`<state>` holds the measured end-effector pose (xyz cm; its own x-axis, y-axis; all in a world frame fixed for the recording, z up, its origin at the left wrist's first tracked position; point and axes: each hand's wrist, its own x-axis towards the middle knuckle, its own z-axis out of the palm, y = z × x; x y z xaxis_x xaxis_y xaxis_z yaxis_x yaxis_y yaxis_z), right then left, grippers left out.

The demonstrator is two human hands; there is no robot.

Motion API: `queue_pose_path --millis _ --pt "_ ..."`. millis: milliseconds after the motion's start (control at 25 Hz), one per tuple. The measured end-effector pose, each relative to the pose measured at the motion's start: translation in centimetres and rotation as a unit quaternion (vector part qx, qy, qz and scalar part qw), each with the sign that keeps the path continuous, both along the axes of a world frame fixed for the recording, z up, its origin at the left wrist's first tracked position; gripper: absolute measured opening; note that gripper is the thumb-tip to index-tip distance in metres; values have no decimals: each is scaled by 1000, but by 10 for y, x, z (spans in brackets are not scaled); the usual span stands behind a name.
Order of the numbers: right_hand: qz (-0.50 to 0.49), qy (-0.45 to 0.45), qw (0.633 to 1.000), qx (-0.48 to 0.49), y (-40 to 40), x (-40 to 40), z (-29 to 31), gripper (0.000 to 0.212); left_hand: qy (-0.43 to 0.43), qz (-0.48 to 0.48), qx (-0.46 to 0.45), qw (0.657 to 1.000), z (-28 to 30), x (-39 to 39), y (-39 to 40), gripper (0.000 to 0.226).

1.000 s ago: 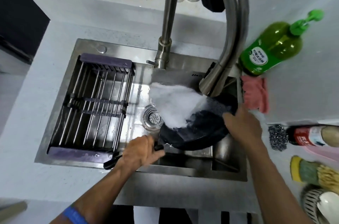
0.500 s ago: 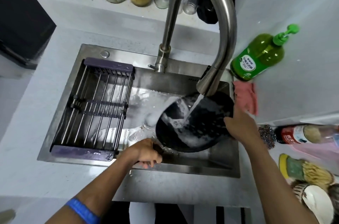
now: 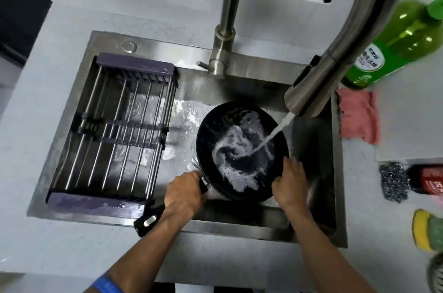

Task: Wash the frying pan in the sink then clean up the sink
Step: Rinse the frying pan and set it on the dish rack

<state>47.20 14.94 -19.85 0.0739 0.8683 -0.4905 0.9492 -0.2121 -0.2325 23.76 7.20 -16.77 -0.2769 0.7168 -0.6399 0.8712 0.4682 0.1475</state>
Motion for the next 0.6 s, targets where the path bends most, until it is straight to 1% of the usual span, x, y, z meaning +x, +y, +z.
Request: queue_pose_path --millis 40,80,120,160,200,240,280,320,360,440,480,520,560,600 --pt "102 2 995 -6 0 -12 -11 66 8 -1 -5 1000 -7 -4 -1 28" --pt "194 33 980 -27 0 -22 -18 65 15 -8 -13 1000 -8 -7 -2 27" --pt "280 59 956 -57 6 -32 -35 64 21 -14 -15 1000 -17 -12 0 27" --pt "329 71 938 -87 14 -37 -51 63 21 -16 -21 999 -21 -15 2 28" --pt "334 67 935 -99 22 -41 -70 62 23 -16 -22 999 -25 -16 4 30" --pt "271 43 957 -95 30 -46 -86 62 28 -16 -21 999 -30 -17 7 31" --pt "180 10 980 -84 34 -52 -99 64 33 -13 -22 999 -33 -16 6 31" --pt "112 -10 991 -79 35 -63 -110 66 36 -6 -24 999 -35 -14 5 30" --pt "97 4 993 -67 31 -79 -118 68 37 -2 -23 999 -37 -13 5 29" --pt "230 31 972 -45 25 -95 -129 65 40 -2 -31 999 -43 -13 6 27" --pt "266 64 961 -32 33 -94 -135 64 40 -3 -33 999 -45 -14 6 27" --pt "255 55 965 -13 45 -89 -139 66 37 -3 -34 999 -45 -14 6 28" --pt "171 22 985 1 52 -83 -138 69 32 1 -32 999 -46 -14 5 28" --pt "118 -14 993 19 54 -82 -143 68 32 6 -30 999 -45 -13 5 27"
